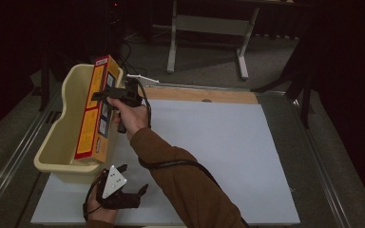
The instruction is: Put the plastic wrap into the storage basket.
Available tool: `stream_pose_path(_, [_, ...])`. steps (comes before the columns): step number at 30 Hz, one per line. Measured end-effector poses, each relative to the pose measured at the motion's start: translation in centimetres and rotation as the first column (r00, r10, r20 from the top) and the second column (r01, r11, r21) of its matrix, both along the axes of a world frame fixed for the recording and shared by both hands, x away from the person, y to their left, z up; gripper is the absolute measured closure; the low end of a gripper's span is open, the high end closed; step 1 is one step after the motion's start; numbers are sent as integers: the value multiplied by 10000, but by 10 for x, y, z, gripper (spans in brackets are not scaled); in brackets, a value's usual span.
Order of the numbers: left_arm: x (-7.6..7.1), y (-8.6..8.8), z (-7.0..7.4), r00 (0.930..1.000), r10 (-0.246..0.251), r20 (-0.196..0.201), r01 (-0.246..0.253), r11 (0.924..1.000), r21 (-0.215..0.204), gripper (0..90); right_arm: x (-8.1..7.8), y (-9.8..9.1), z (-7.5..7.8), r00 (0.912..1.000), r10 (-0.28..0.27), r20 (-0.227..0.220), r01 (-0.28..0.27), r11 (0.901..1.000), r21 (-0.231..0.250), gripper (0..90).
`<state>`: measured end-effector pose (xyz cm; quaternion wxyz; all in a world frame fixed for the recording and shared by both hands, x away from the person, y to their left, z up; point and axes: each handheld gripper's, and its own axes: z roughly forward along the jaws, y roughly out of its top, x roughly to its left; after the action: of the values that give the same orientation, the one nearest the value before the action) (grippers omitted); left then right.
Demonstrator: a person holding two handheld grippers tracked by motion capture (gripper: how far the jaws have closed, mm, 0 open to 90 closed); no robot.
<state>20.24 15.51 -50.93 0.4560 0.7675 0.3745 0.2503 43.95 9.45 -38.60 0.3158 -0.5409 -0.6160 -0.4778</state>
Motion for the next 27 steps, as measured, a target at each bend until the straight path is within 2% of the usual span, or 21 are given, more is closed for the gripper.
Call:
stream_pose_path(4, [0,1,0,10000,6,5,-6,10000,-9,57,0,5,-2,9999,-108,43,109,9998,-141,384])
stream_pose_path(10, [0,1,0,10000,52,-48,-52,10000,-37,57,0,8,-6,9996,-249,-161,243,9989,-393,381])
stream_pose_path(21, [2,2,0,9999,65,-82,-66,9999,-99,61,4,10,-5,9998,165,-80,-171,9968,-785,366])
stream_pose_path(27, [2,2,0,9999,99,-81,-100,9999,-138,66,5,13,-5,9994,319,122,-299,9903,-1358,349])
